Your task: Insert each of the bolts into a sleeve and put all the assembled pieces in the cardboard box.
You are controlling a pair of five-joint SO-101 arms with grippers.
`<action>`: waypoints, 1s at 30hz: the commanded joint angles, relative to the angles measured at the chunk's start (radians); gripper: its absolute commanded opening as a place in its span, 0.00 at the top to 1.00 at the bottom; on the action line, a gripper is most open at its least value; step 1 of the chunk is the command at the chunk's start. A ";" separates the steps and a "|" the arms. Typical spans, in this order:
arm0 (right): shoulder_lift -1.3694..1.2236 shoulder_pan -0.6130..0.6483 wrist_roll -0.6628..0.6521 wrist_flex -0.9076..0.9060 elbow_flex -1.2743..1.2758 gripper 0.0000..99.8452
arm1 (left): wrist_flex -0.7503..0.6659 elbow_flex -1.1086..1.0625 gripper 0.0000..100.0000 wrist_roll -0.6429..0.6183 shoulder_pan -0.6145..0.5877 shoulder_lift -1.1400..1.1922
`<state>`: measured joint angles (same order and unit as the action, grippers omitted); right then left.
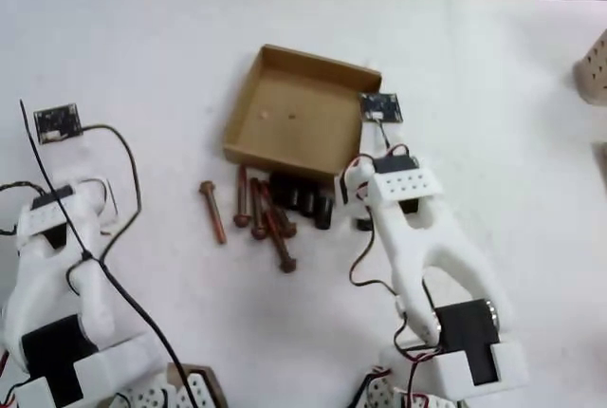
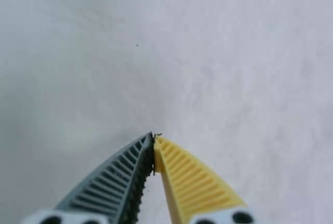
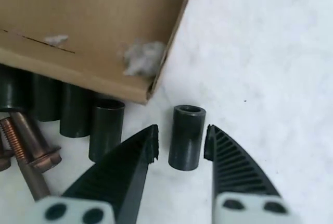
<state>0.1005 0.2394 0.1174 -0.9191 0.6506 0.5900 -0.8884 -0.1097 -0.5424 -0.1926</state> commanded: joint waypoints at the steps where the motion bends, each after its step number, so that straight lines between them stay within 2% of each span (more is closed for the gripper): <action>1: 0.005 0.007 0.008 -0.004 0.005 0.87 | -0.025 0.003 0.98 0.011 0.010 -0.004; 6: -0.018 0.007 0.069 0.027 0.021 0.87 | -0.025 0.003 0.98 0.011 0.010 -0.004; 14: -0.154 0.001 0.075 0.030 -0.052 0.87 | -0.026 0.003 0.98 0.011 0.010 -0.004; 23: -0.157 -0.001 0.077 0.004 -0.081 0.87 | -0.026 0.003 0.98 0.011 0.010 -0.004; 25: -0.157 -0.001 0.077 0.004 -0.083 0.90 | -0.026 0.003 0.98 0.011 0.010 -0.004; 28: -0.157 -0.001 0.075 0.002 -0.083 0.99 | -0.026 0.003 0.98 0.011 0.010 -0.004; 30: -0.156 -0.002 0.071 -0.031 -0.094 0.97 | -0.025 0.003 0.98 0.011 0.010 -0.004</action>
<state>-0.0545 0.2332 0.1880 -0.9206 0.6076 0.5900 -0.8884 -0.1097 -0.5424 -0.1926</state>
